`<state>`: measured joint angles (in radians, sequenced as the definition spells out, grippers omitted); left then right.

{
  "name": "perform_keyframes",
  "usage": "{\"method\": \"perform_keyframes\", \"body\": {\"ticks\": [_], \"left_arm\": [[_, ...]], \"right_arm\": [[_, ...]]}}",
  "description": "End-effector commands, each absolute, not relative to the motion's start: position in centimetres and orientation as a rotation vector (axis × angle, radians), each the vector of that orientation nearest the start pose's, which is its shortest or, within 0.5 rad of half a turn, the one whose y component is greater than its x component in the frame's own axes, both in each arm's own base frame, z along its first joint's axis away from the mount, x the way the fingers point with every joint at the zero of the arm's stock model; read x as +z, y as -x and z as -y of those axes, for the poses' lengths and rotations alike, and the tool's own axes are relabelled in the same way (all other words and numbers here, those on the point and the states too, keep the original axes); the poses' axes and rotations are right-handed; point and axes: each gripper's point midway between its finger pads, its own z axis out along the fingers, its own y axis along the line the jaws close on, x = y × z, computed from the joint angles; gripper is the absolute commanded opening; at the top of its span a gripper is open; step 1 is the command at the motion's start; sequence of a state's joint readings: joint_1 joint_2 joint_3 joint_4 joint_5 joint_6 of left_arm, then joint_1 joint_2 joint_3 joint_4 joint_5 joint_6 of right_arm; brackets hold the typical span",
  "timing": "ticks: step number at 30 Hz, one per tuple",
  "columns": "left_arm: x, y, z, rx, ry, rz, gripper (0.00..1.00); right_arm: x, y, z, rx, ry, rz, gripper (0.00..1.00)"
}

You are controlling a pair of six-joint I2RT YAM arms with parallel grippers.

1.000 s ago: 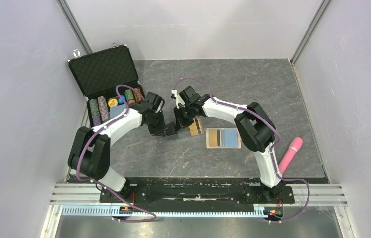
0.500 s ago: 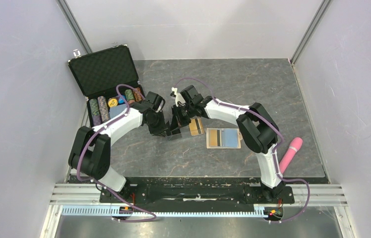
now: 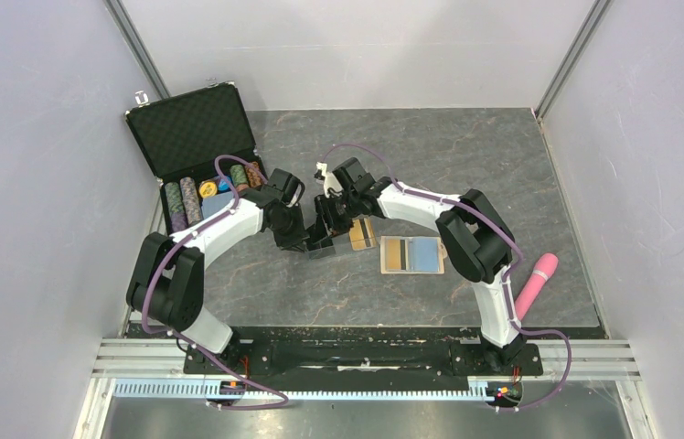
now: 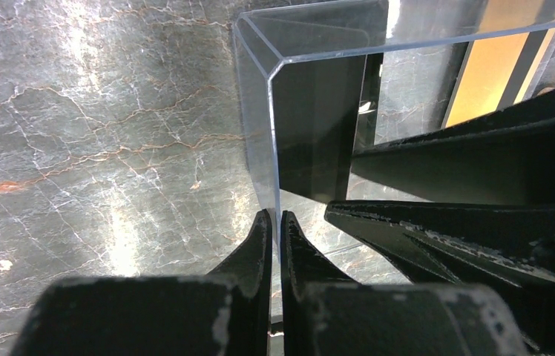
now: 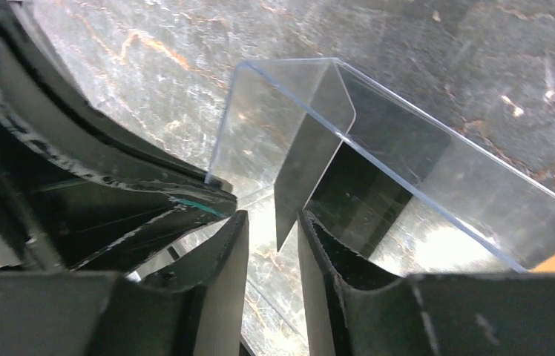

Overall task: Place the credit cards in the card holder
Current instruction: Pick up the credit card from the storage box.

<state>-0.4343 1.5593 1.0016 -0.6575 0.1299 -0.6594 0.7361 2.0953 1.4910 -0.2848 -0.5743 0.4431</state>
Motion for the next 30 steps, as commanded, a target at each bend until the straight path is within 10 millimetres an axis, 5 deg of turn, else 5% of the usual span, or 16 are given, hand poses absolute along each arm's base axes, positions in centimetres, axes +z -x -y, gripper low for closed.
{"method": "perform_keyframes", "body": {"ticks": [1, 7, 20, 30], "left_arm": [[5.4, -26.7, 18.8, -0.472, 0.18, -2.853, 0.02], [5.5, -26.8, 19.0, -0.477, 0.165, -2.852, 0.02], [5.3, -26.7, 18.8, -0.467, 0.163, -2.86, 0.02], [5.1, -26.6, 18.8, -0.467, 0.161, -2.865, 0.02]], "right_arm": [[5.2, -29.3, -40.8, 1.056, 0.709, -2.589, 0.38], [4.7, -28.5, -41.6, 1.173, 0.707, -2.588, 0.35], [8.6, -27.8, -43.4, 1.405, 0.648, -2.439, 0.2], [9.4, -27.8, -43.8, 1.455, 0.651, -2.388, 0.15]]}}
